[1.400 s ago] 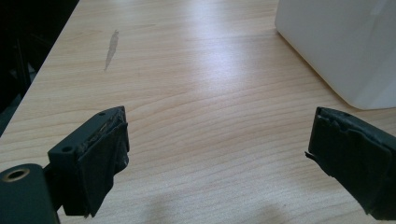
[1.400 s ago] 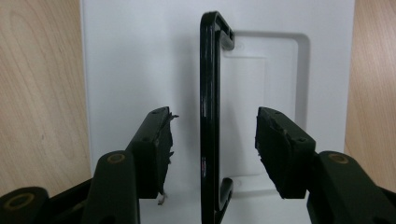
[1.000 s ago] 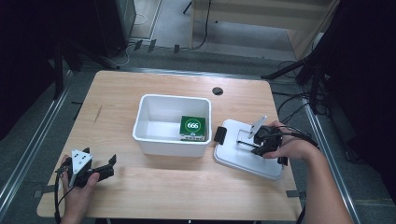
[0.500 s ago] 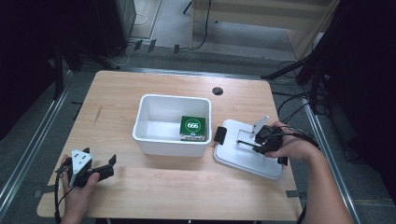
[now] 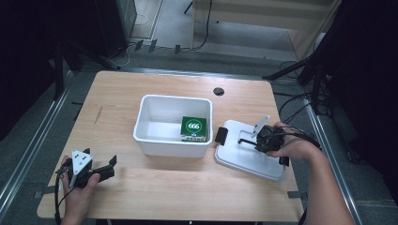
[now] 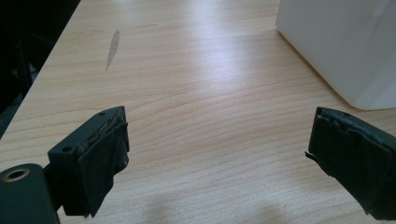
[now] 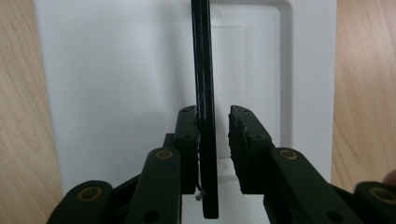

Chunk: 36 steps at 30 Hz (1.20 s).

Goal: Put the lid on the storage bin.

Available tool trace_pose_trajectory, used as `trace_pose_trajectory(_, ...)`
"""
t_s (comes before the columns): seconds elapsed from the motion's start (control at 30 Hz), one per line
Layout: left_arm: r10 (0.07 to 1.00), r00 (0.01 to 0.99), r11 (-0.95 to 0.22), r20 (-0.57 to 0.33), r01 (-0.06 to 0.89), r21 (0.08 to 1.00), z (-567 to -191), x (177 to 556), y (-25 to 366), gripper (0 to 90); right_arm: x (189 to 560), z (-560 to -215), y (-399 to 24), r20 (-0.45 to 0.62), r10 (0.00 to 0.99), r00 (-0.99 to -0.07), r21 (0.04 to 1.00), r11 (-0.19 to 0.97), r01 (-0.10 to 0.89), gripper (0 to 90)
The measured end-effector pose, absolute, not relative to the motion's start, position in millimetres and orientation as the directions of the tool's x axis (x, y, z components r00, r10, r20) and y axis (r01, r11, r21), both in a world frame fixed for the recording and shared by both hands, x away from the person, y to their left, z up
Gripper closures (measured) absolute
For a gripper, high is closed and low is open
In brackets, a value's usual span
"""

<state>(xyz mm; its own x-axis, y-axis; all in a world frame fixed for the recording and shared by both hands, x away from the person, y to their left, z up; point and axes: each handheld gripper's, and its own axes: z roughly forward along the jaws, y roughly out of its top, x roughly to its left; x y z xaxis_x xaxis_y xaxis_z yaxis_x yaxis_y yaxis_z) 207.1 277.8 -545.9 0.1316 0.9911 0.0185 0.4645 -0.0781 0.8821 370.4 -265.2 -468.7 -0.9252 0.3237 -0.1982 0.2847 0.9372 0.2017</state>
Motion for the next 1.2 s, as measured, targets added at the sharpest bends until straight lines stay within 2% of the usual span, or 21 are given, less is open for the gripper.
trace_pose_trajectory(0.1, 0.991, 0.131, -0.077, 0.017, 0.465, 0.882, -546, 207, 278, 5.8, 371, -466, -265, -0.193, 0.327, -0.925, 0.217, 0.934, 0.284, 83.0)
trace_pose_trajectory(0.23, 0.991, 0.132, -0.078, 0.018, 0.465, 0.882, -546, 207, 278, 5.8, 371, -464, -265, -0.178, 0.314, -0.933, 0.211, 0.938, 0.275, 85.1)
trace_pose_trajectory(0.6, 0.991, 0.133, -0.078, 0.017, 0.465, 0.882, -546, 207, 278, 5.8, 372, -456, -267, -0.161, 0.294, -0.942, 0.223, 0.941, 0.256, 85.4)
trace_pose_trajectory(1.2, 0.991, 0.134, -0.079, 0.018, 0.465, 0.882, -546, 207, 278, 5.8, 373, -409, -272, -0.206, 0.278, -0.938, 0.245, 0.943, 0.226, 85.4)
